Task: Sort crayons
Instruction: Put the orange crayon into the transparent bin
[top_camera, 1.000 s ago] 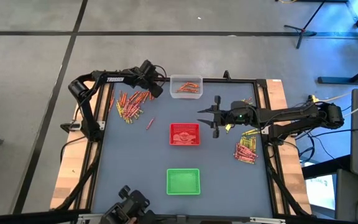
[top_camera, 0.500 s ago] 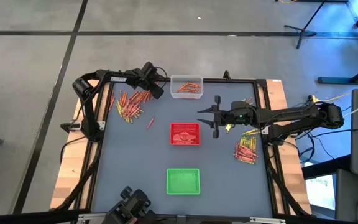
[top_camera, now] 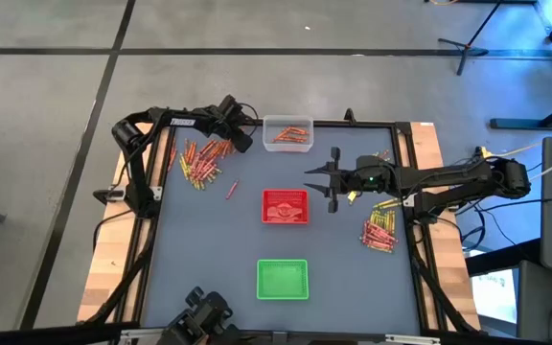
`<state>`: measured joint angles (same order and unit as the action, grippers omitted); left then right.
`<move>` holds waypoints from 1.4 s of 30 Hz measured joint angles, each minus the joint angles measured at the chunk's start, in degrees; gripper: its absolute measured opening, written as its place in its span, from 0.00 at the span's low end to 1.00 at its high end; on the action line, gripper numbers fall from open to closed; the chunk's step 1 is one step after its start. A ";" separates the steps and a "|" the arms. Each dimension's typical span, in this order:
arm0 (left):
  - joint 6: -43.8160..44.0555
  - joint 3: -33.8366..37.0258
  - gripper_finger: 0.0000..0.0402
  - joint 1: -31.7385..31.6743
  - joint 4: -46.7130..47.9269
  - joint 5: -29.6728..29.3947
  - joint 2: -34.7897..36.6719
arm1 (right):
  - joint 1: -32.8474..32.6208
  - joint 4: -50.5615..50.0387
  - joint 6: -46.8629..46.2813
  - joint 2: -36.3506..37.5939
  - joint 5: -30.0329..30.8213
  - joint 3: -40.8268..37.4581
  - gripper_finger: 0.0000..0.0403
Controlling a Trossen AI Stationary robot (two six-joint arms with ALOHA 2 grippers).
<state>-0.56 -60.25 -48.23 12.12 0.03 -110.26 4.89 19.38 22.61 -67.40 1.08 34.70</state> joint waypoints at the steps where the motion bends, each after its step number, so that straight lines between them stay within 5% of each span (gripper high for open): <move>1: 0.00 0.02 0.10 0.00 0.03 0.09 0.00 | 0.00 -0.01 0.15 0.00 0.00 0.01 0.38; 14: -2.47 0.39 0.02 1.31 0.08 -1.13 9.06 | 0.00 0.10 0.59 0.00 0.00 -0.01 0.38; 21: -2.97 0.26 0.03 4.83 -10.64 3.56 13.56 | 0.00 0.23 0.63 0.00 -0.59 0.00 0.38; 26: -3.02 0.17 0.03 8.28 -22.03 8.61 12.85 | 0.00 0.26 0.62 0.00 -0.59 0.00 0.38; 42: -2.53 0.13 0.03 10.38 -32.71 5.05 4.16 | 0.00 2.02 0.15 0.00 -0.63 0.01 0.38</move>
<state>-3.09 -60.12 -37.85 -20.59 5.08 -106.10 4.89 21.41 22.76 -67.40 0.45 34.72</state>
